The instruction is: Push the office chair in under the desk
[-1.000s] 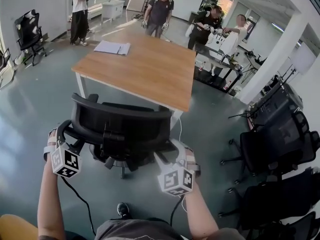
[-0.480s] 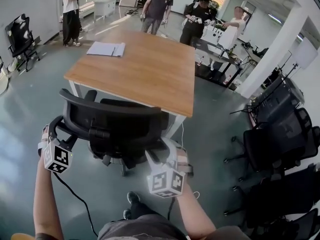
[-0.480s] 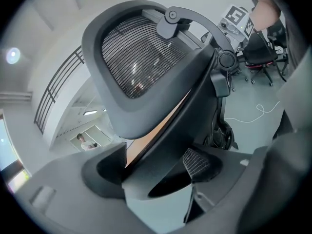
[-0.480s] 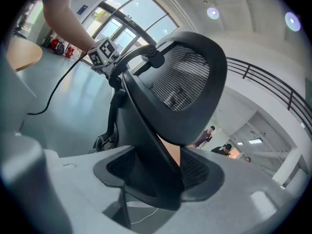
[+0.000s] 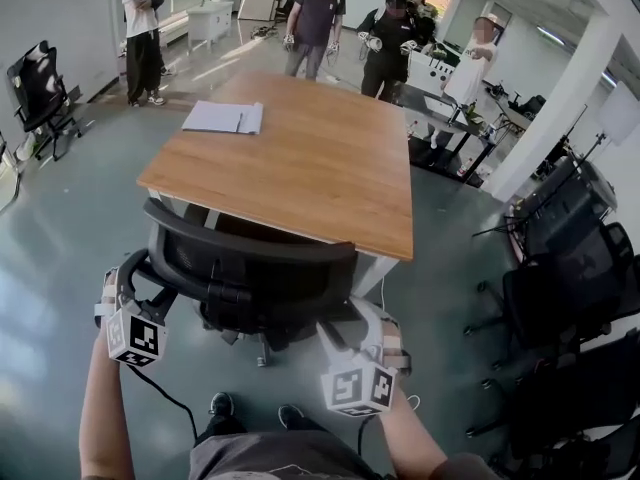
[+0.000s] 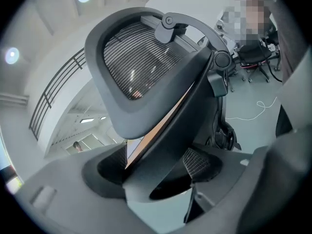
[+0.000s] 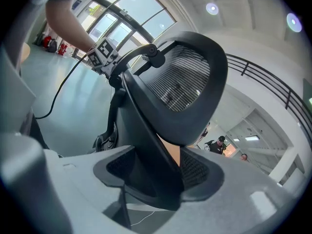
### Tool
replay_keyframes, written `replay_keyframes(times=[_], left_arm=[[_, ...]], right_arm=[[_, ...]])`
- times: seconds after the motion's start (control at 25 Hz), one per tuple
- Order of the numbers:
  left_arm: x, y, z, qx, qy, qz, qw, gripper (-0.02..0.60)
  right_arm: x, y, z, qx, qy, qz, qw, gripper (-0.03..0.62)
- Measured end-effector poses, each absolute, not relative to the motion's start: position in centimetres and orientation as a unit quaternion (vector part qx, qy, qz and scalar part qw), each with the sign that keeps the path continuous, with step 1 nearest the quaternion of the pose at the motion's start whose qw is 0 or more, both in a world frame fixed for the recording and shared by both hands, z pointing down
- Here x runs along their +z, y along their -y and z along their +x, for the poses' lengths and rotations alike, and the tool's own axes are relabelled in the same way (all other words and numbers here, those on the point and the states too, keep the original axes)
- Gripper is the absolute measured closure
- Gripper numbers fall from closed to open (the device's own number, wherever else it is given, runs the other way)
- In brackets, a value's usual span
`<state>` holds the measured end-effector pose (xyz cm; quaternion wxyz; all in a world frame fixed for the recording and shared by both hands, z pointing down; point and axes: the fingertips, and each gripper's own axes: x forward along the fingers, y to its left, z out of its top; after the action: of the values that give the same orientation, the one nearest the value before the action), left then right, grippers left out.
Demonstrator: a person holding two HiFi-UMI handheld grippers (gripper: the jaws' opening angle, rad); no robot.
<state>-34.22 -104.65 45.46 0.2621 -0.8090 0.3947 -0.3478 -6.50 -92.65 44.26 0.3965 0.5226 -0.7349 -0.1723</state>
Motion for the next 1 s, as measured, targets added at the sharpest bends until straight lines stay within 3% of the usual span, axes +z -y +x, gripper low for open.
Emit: replay_keyframes(times=[1.0], left_arm=[[44.6, 119.3, -35.5, -0.313, -0.349, -0.833, 0.294, 0.197]], right_arm=[[44.1, 104.8, -8.9, -0.174, 0.697, 0.573, 0.394, 0.316]])
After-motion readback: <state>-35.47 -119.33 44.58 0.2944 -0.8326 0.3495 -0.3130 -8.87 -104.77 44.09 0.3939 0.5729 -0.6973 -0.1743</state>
